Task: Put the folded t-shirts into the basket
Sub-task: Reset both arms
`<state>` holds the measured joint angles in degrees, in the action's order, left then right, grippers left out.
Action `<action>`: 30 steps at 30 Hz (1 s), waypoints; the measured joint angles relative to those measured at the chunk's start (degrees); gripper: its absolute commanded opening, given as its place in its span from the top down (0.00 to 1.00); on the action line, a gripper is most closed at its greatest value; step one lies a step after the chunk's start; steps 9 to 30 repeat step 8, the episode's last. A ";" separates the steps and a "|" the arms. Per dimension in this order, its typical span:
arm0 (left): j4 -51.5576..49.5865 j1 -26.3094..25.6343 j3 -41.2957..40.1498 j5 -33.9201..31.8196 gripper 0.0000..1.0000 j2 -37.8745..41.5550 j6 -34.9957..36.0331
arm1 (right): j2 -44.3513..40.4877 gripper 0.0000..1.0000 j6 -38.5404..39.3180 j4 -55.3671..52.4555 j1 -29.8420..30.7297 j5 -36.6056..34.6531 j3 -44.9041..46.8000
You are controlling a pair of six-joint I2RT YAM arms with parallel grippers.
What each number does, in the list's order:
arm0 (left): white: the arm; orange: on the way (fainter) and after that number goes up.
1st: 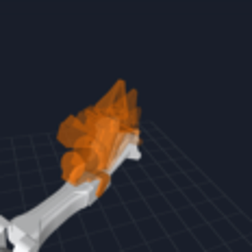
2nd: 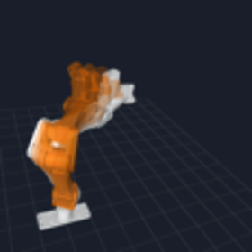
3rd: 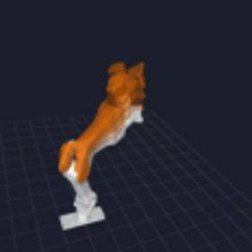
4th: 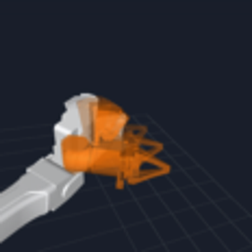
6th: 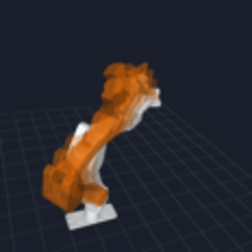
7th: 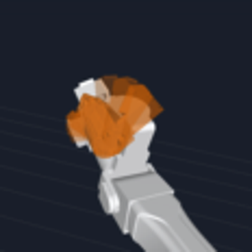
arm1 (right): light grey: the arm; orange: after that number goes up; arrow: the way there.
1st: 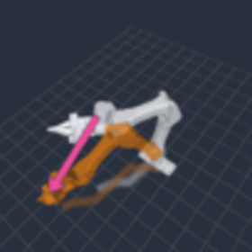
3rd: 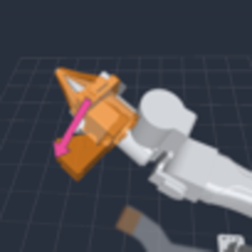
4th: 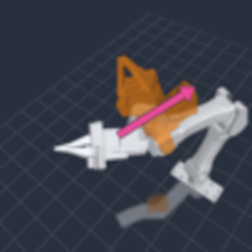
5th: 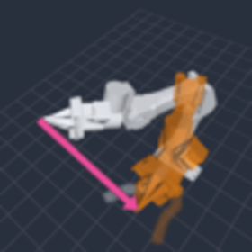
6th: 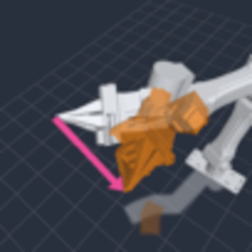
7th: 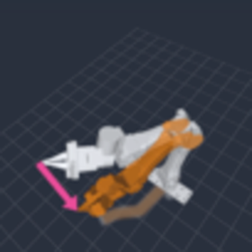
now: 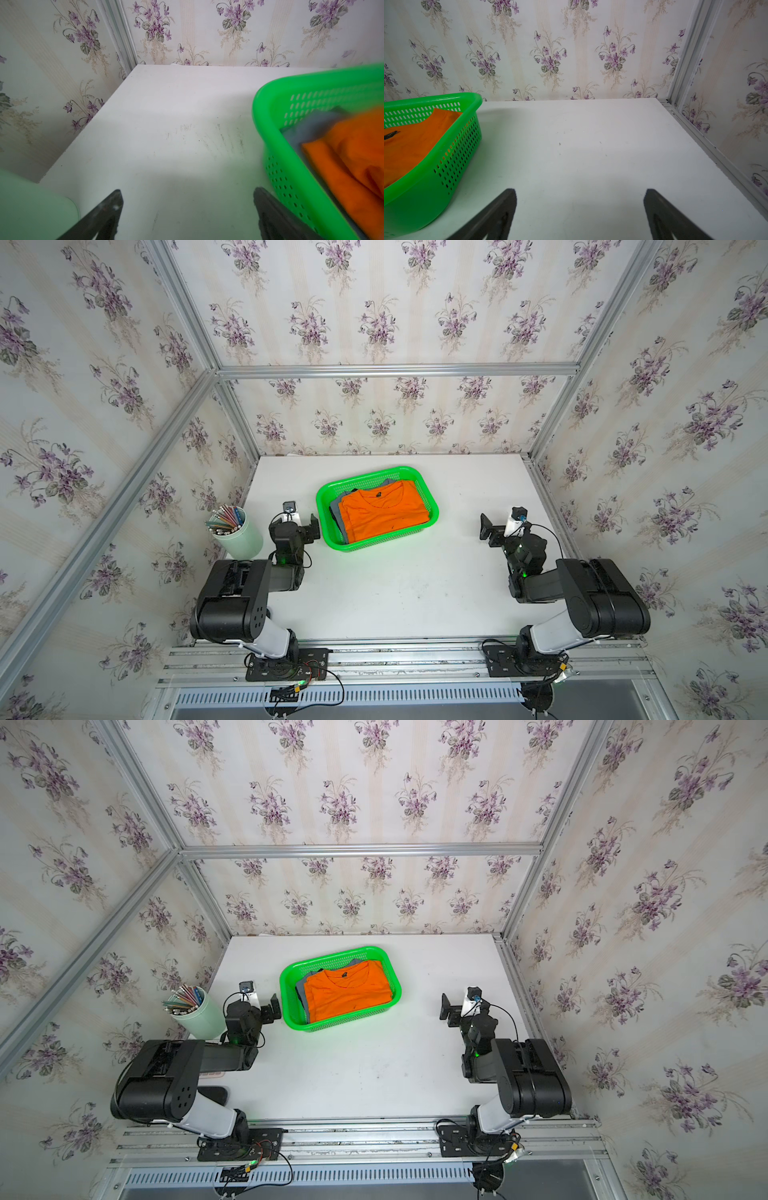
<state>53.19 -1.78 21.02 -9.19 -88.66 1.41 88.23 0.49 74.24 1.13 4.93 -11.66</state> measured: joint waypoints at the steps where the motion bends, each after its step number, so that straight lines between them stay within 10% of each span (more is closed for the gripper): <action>1: -0.02 0.00 0.07 0.00 0.01 -0.02 0.00 | 0.00 0.00 0.00 0.00 0.04 -0.07 -0.09; 30: -0.02 -0.04 0.15 -0.02 0.01 -0.02 0.02 | 0.00 0.00 -0.04 -0.02 0.04 -0.68 -0.20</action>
